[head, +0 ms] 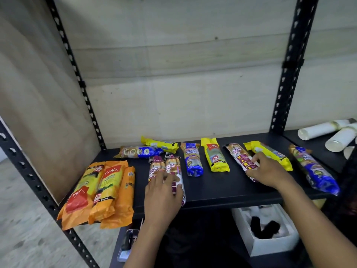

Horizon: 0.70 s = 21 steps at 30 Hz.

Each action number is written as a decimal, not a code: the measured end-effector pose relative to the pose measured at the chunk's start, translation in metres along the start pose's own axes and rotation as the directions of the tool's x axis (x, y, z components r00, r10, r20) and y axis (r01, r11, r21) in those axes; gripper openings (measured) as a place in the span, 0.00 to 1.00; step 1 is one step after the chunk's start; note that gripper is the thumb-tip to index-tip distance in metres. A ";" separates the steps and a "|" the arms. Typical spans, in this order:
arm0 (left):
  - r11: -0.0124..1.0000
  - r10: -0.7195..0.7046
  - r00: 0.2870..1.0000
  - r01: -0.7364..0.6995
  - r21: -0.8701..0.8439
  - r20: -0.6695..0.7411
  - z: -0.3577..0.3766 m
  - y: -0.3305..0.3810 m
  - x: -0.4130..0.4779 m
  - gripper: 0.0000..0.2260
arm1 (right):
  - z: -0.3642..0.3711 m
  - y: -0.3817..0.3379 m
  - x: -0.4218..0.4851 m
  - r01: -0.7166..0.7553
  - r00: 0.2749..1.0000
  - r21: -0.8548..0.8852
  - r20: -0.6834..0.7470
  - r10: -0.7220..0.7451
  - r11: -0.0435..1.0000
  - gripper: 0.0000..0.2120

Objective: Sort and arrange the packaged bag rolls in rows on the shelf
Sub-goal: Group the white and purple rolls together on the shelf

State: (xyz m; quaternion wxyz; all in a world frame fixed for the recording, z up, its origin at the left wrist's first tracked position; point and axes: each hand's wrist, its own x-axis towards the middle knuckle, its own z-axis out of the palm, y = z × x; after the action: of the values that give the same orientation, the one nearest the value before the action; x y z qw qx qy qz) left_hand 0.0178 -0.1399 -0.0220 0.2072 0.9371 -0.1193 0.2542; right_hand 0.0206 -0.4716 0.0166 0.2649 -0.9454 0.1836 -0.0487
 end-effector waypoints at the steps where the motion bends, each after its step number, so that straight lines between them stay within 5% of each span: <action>1: 1.000 -0.001 1.000 0.001 -0.002 0.004 0.000 0.000 0.000 0.10 | -0.001 -0.003 -0.001 -0.006 1.000 0.043 0.005 0.006 0.999 0.20; 9: 0.951 -0.022 1.000 0.020 -0.309 -0.005 -0.014 -0.007 -0.003 0.06 | 0.006 -0.043 -0.046 0.172 0.967 0.305 -0.234 -0.102 0.937 0.25; 21: 0.949 -0.143 0.987 0.116 -0.293 -0.074 -0.049 -0.046 -0.014 0.12 | 0.075 -0.164 -0.103 0.410 0.904 0.414 -0.063 -0.424 0.813 0.27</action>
State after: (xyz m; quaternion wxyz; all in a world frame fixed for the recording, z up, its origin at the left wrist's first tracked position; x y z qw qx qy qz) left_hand 0.0001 -0.0750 -0.0056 0.3629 0.8897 -0.0832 0.2640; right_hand -0.0080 -0.2668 0.0382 0.4465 -0.8843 -0.0469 -0.1281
